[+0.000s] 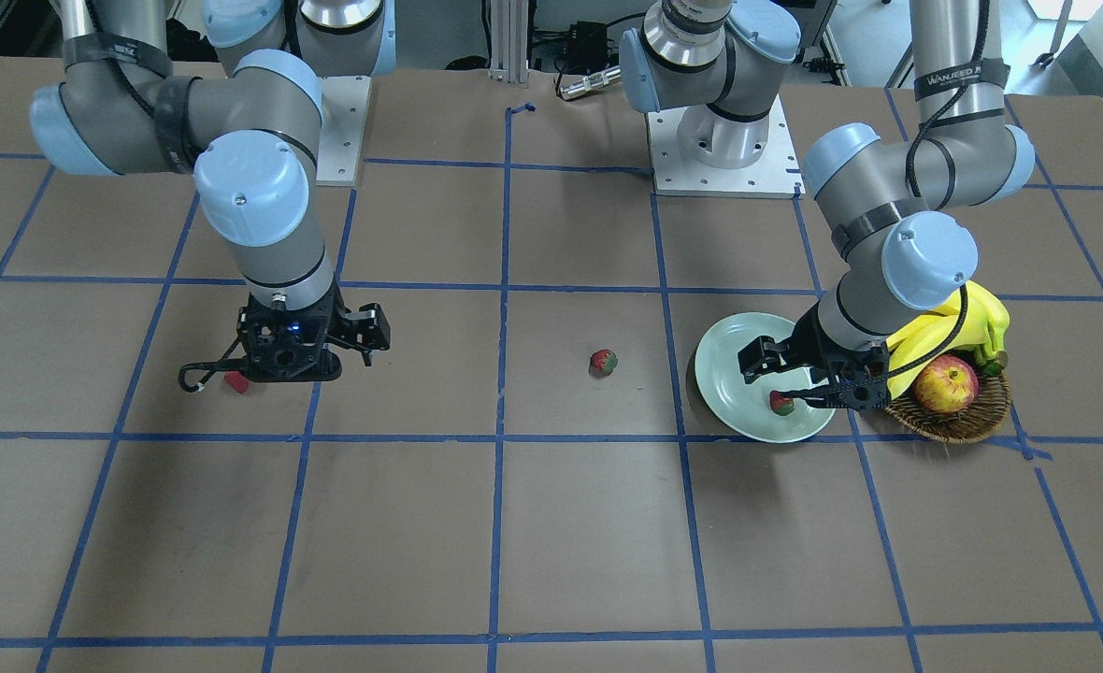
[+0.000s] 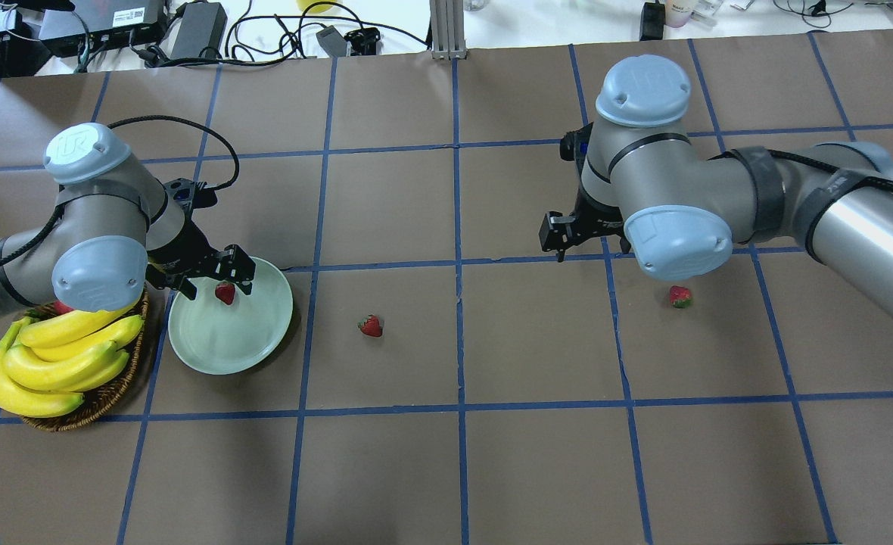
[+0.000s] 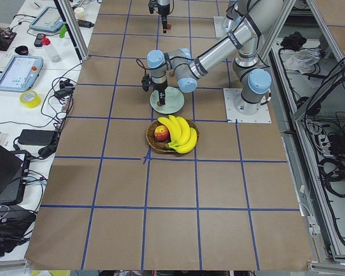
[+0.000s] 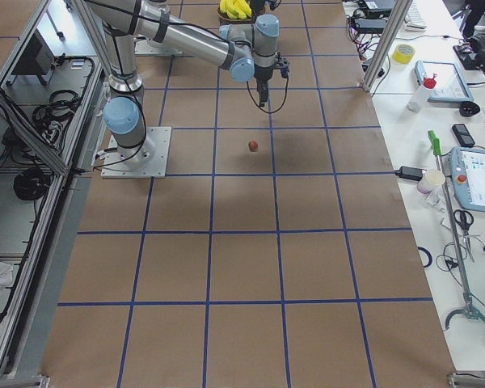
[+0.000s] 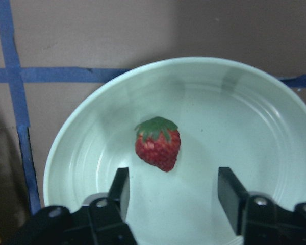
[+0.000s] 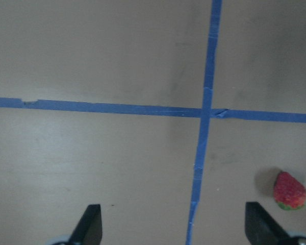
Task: Collect all strawberries into plate
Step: 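Grasp the last strawberry with the right gripper while the left grasps the mid-table one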
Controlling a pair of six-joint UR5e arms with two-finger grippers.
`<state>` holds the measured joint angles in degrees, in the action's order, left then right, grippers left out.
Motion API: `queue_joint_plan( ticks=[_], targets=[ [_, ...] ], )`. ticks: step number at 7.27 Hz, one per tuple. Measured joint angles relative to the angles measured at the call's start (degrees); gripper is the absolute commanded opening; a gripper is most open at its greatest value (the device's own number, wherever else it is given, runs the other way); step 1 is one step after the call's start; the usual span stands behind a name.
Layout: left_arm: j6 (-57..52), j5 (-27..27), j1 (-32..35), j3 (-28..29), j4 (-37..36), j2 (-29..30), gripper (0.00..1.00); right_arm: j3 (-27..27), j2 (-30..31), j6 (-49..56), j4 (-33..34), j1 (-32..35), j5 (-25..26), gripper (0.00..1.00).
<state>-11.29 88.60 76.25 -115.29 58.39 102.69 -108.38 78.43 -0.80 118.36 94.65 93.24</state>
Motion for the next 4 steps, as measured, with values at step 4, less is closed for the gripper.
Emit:
queue_joint_plan(
  ticks=[4],
  targets=[
    [23.6, -0.6, 17.3, 1.3, 1.5, -1.5, 1.0, -2.8, -0.9, 10.6, 1.7, -8.8, 0.6, 0.99]
  ],
)
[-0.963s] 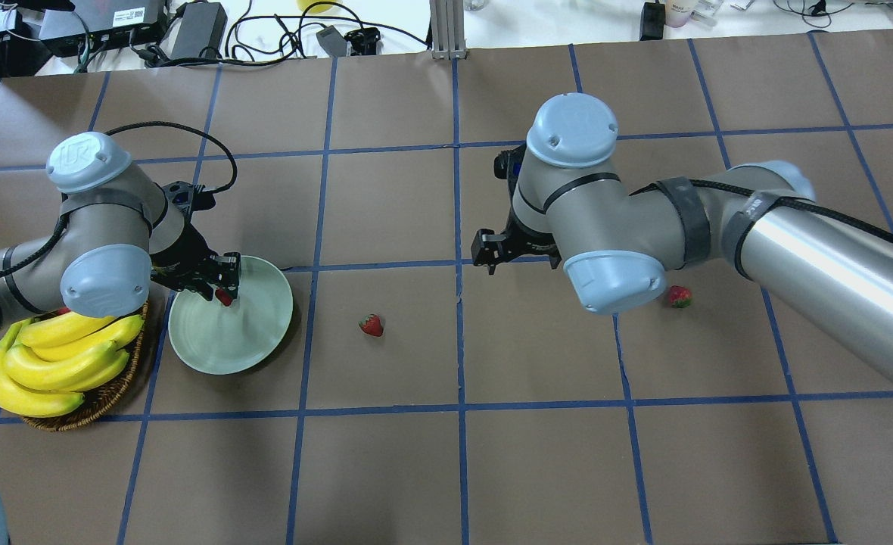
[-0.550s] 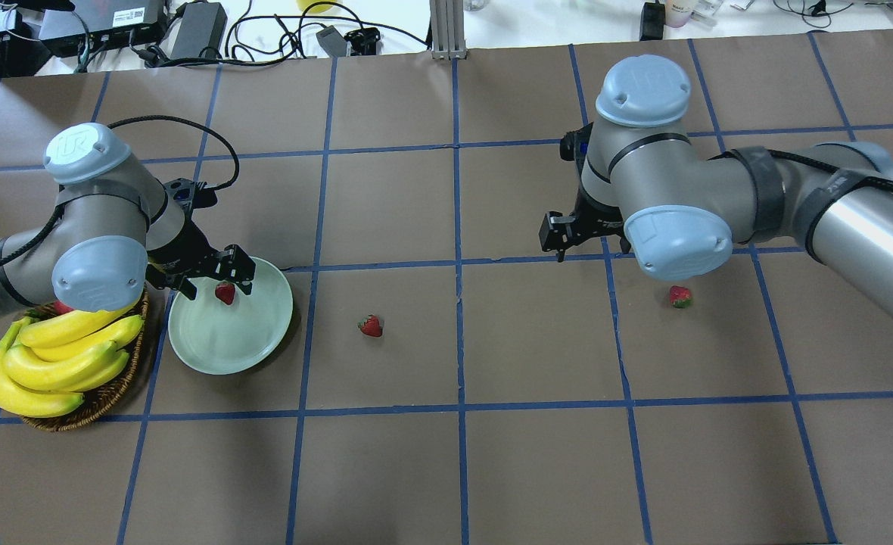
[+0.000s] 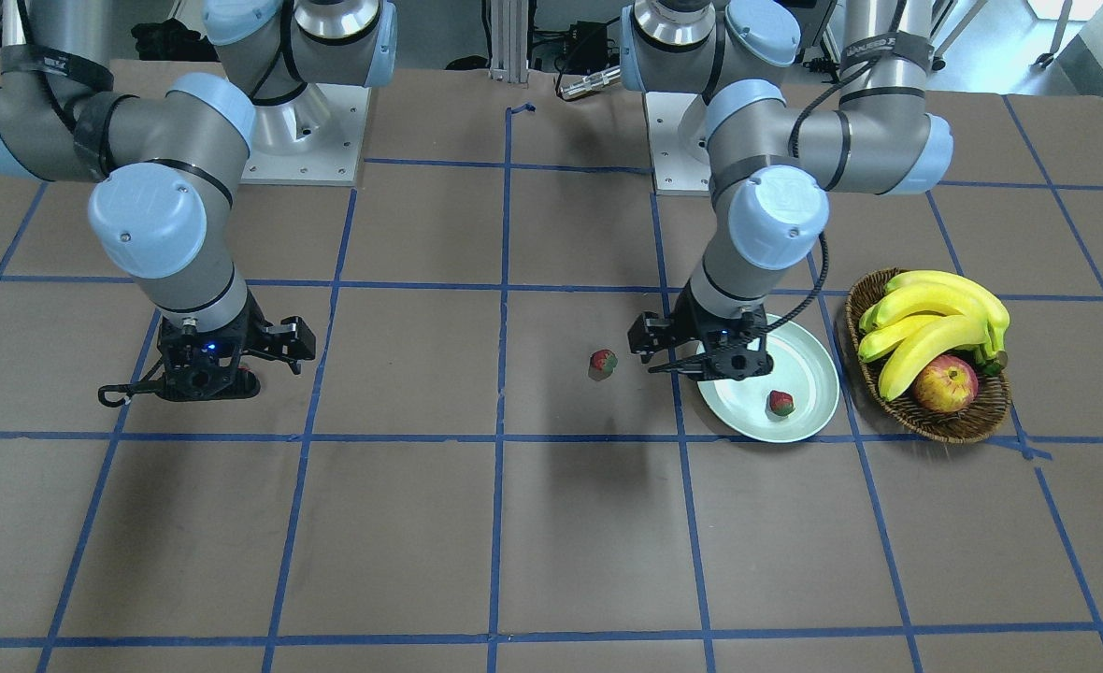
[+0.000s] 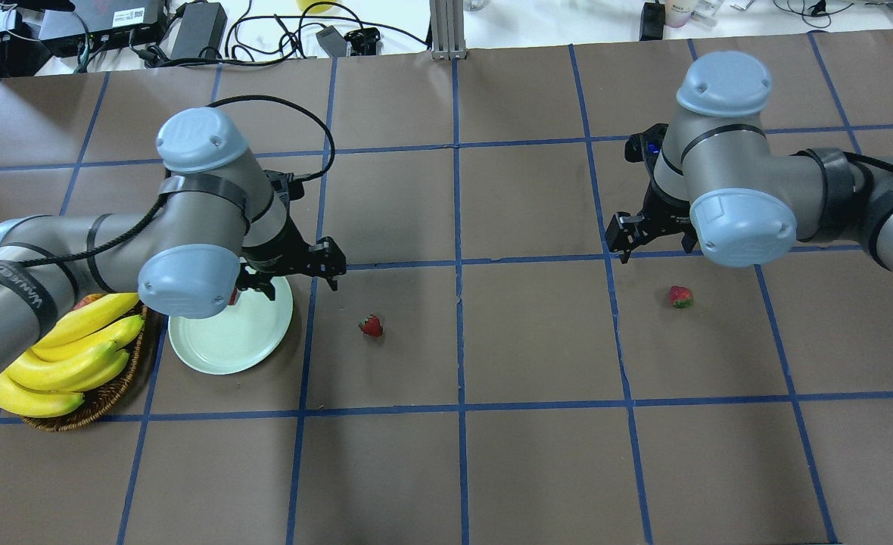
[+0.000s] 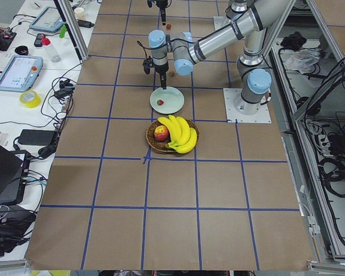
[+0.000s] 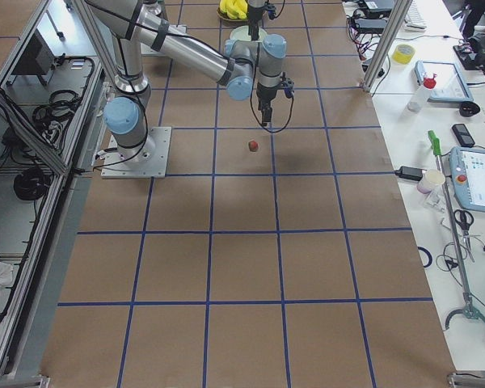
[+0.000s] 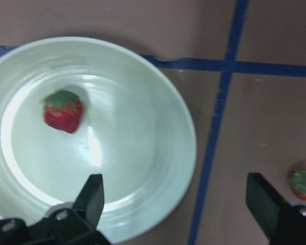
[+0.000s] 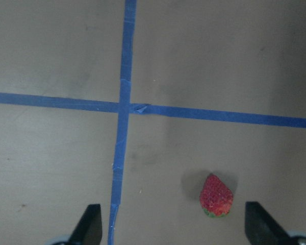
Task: Collect all strawberries into plate
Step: 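Grasp the last strawberry with the right gripper while the left grasps the mid-table one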
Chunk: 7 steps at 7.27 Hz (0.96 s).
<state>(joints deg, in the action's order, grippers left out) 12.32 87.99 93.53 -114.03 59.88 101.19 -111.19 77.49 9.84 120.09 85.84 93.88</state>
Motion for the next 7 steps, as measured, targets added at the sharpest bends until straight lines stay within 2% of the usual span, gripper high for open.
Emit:
queue_joint_plan(
  ticks=[3, 4, 5, 6, 7],
  targets=[
    [19.6, -0.1, 6.8, -1.4, -2.4, 3.3, 0.97, -5.2, -2.1, 4.5, 6.9, -2.5, 0.5, 0.98],
    [23.1, -0.1, 7.2, -2.4, -4.1, 4.4, 0.97, -7.0, -2.3, 6.1, 9.8, -3.7, 0.7, 0.9],
    [26.3, -0.7, 7.4, -3.5, -7.3, 5.6, 0.97, -7.9, -2.7, 7.6, 11.2, -4.6, 0.8, 0.77],
    [29.5, -1.5, 7.4, -4.6, -10.4, 6.7, 0.89, -8.4, -3.3, 8.8, 11.9, -5.2, 0.7, 0.7],
    [31.1, -1.9, 7.4, -5.3, -12.3, 7.6, 0.81, -8.6, -3.7, 9.3, 12.2, -5.4, 0.6, 0.52]
  ],
)
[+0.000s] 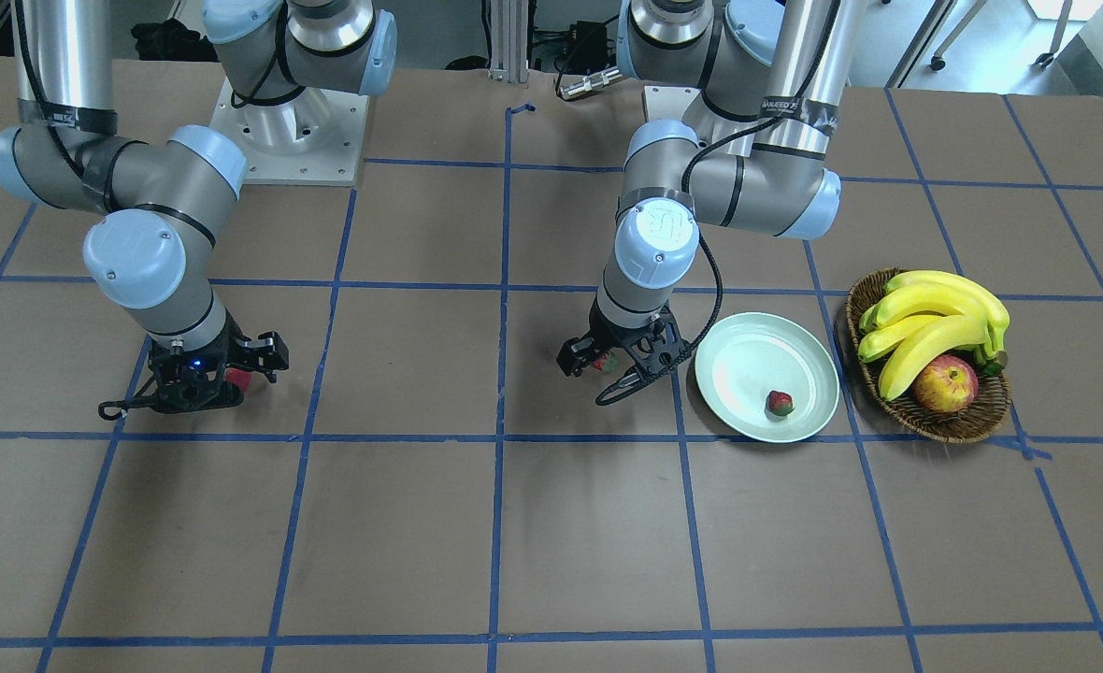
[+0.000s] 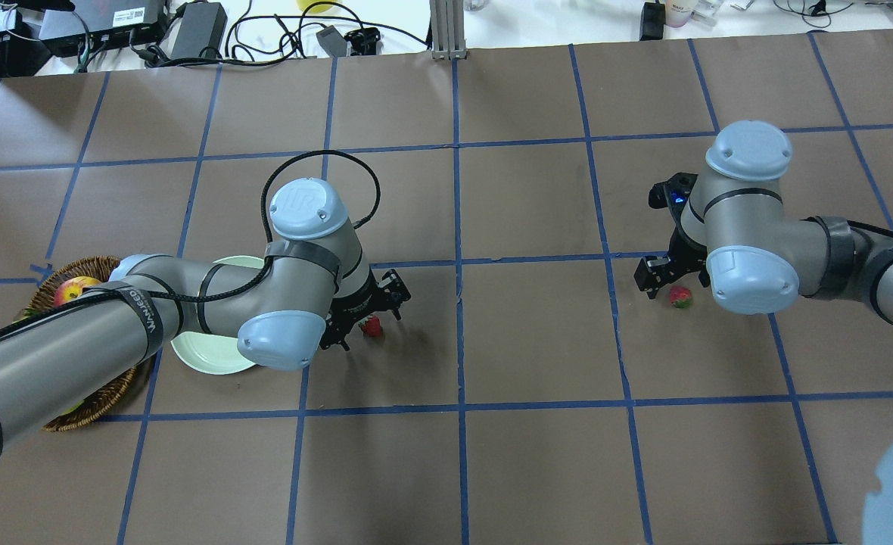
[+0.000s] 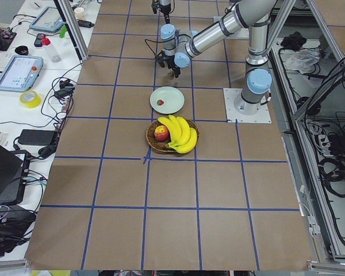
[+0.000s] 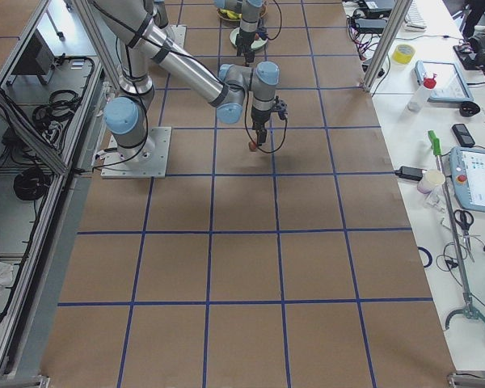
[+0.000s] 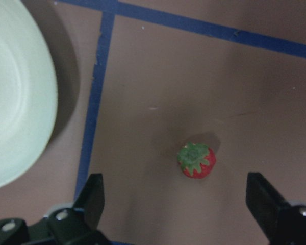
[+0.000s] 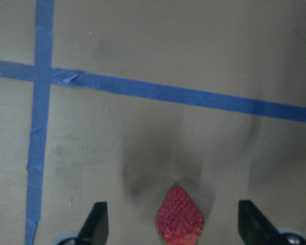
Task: Collect all strawberries into plate
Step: 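Grasp the last strawberry with the right gripper while the left grasps the mid-table one, then carry strawberries to mid-table with the right gripper while the left carries to the plate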
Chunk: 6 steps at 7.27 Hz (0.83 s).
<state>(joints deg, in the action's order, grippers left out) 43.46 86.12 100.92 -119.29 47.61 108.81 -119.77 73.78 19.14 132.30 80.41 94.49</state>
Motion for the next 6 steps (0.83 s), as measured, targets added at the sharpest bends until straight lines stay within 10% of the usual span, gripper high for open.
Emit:
queue_joint_plan(
  ticks=[4, 6],
  targets=[
    [0.7, -0.1, 0.0, -0.3, -1.3, 0.7, 0.07, -0.1, -0.4, 0.5, 0.1, -0.1, 0.2, 0.21],
    [0.2, 0.0, 0.1, -0.3, -1.4, 0.4, 0.0, 0.7, -0.3, 0.4, -0.4, -0.1, 0.3, 0.22]
  ],
)
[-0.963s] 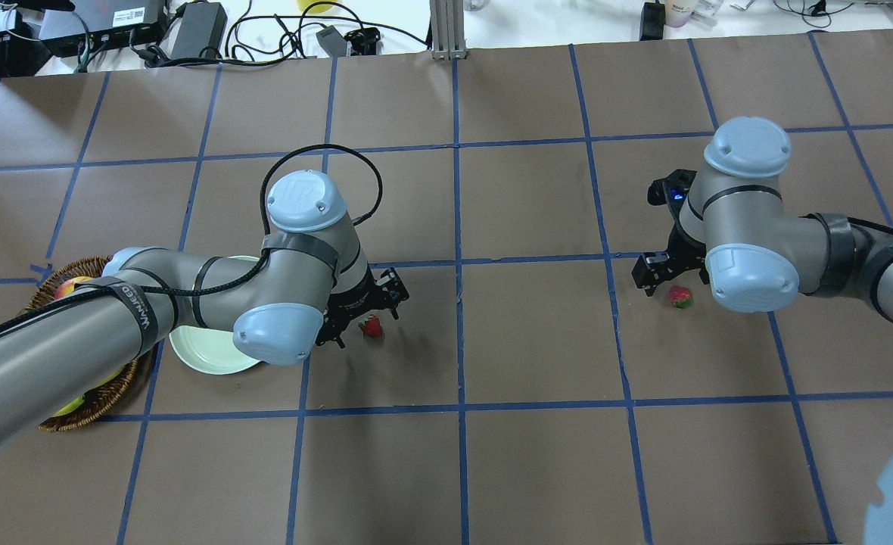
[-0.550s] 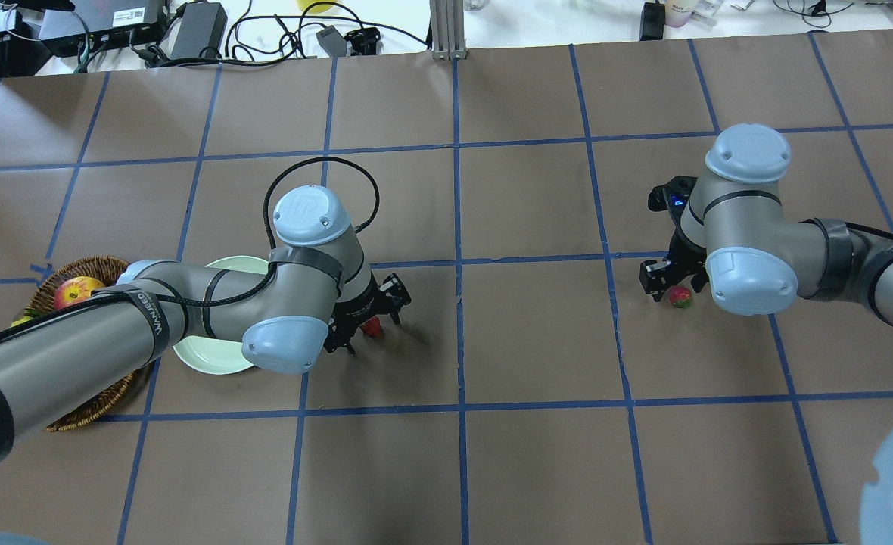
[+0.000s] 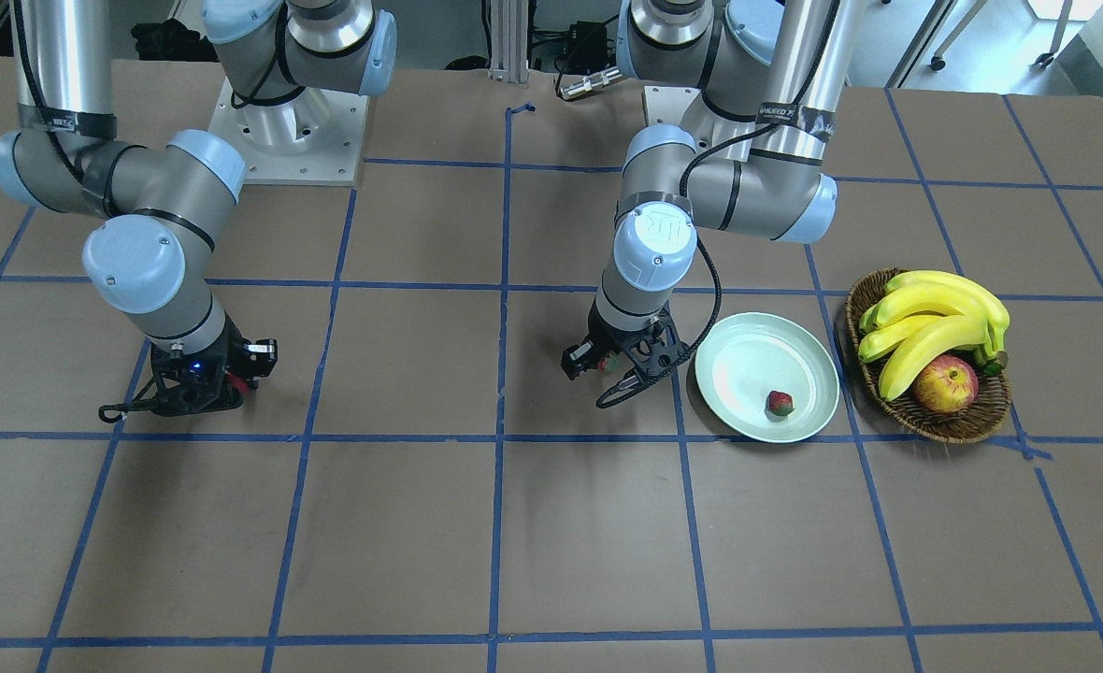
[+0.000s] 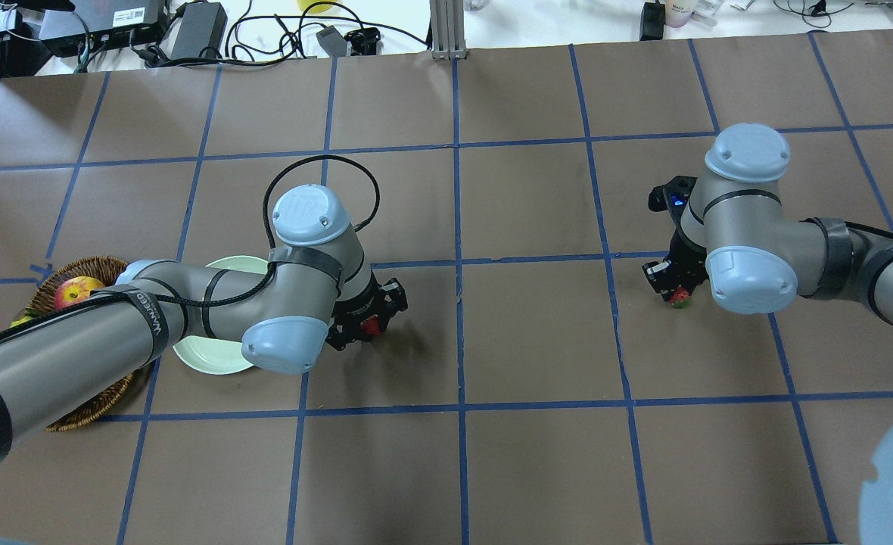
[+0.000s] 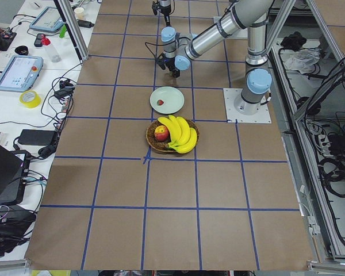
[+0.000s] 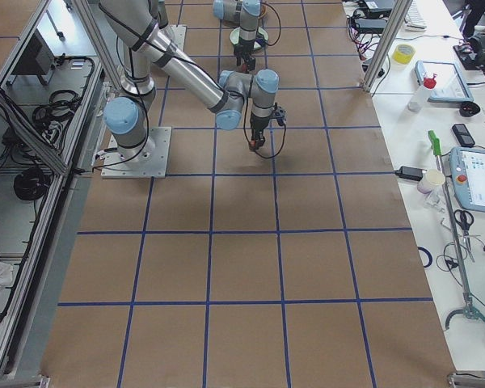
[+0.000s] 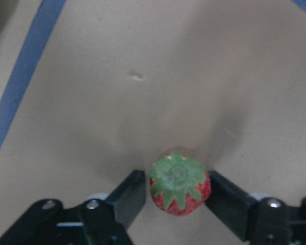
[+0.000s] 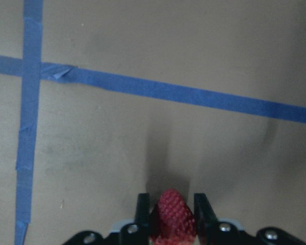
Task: Collect all strawberries into plate
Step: 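Carry strawberries to mid-table with the right gripper while the left carries to the plate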
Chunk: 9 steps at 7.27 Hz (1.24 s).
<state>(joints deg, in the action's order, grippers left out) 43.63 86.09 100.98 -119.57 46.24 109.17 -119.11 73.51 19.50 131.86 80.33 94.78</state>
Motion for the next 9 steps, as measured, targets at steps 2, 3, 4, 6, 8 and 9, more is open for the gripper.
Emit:
queue_joint_plan(
  ticks=[2, 3, 4, 6, 8, 9],
  targets=[
    [-2.6, 0.2, -0.1, 0.4, -0.1, -0.7, 0.0, 4.1, 0.9, -1.2, -6.0, 0.1, -0.9, 0.23],
    [-5.3, 1.2, -0.4, 1.4, -0.3, -1.4, 0.0, 6.7, 1.1, -2.8, -10.9, 0.3, -2.6, 0.23],
    [-10.4, 4.5, -1.3, 2.8, -0.3, -2.2, 0.0, 8.2, 1.3, -5.5, -14.0, 1.1, -4.6, 0.23],
    [-22.3, 9.3, -5.9, 3.9, 0.1, -3.9, 0.0, 10.1, 1.0, -17.4, -14.9, 8.1, -6.7, 0.23],
    [-34.5, 10.0, -12.7, 3.8, 0.7, -5.4, 0.0, 13.9, -1.2, -30.5, -13.8, 16.7, -10.7, 0.22],
    [-40.1, 10.0, -15.8, 3.7, 1.2, -5.9, 0.0, 16.1, -3.3, -35.5, -11.9, 20.2, -14.1, 0.21]
  ],
)
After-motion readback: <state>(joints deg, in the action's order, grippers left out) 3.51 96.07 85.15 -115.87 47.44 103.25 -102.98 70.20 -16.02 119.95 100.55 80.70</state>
